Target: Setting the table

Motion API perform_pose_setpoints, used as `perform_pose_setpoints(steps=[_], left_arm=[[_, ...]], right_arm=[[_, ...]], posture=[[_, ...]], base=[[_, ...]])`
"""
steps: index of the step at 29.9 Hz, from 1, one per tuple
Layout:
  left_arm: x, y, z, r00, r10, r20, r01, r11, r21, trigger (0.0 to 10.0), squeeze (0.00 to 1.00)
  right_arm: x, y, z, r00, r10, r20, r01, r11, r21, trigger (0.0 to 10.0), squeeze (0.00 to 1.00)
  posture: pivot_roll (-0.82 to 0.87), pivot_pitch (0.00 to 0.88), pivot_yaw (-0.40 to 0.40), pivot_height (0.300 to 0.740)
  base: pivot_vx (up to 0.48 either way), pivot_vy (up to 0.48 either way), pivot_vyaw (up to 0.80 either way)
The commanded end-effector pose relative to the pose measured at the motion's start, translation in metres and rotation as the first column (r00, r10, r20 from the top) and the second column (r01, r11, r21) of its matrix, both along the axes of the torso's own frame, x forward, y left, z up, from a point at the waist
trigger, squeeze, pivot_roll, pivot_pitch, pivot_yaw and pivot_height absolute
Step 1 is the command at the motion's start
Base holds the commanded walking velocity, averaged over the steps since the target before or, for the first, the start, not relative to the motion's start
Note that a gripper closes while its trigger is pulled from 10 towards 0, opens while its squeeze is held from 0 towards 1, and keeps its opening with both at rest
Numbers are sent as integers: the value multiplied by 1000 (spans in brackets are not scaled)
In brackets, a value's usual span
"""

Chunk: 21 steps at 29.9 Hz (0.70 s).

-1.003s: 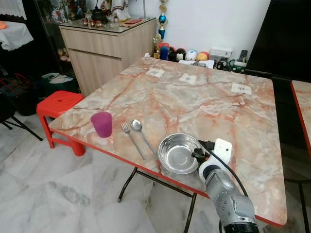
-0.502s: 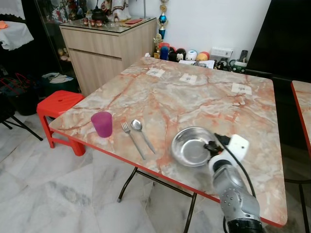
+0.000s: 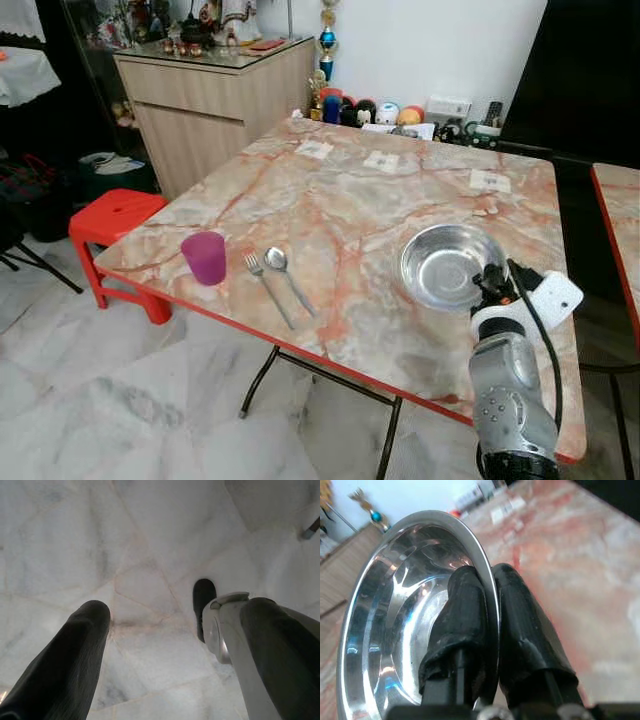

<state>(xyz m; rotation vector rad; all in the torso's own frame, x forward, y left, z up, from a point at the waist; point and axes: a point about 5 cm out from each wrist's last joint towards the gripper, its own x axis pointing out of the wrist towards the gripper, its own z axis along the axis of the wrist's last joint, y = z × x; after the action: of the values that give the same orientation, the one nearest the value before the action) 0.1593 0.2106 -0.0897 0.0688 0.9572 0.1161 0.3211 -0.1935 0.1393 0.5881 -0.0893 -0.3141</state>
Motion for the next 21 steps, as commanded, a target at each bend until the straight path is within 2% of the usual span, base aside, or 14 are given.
perform_pose_setpoints(steps=[1,10,15,19,21], left_arm=[[-2,2,-1,1000,-5,-8,5,1000,22,10000,0],[-8,2,-3,999,31,-6,-31,999,19,10000,0],[-17,0,-6,998,66,-9,-66,998,14,10000,0],[-21,0,-7,997,73,-11,-73,997,16,10000,0],[-23,1,-7,997,73,-14,-73,997,16,10000,0]], right_arm=[[0,-4,12,998,-4,65,5,1000,-12,10000,0],[0,-1,8,997,47,61,-45,998,-48,10000,0],[0,10,8,983,171,61,-160,975,-155,10000,0],[0,12,8,980,189,54,-177,968,-177,10000,0],[0,13,10,975,217,52,-198,949,-247,10000,0]], posture=[[14,22,9,740],[30,42,15,740],[59,51,-12,740],[62,56,-19,740],[43,48,-13,740]], base=[[0,0,0],[0,0,0],[0,0,0],[0,0,0],[0,0,0]])
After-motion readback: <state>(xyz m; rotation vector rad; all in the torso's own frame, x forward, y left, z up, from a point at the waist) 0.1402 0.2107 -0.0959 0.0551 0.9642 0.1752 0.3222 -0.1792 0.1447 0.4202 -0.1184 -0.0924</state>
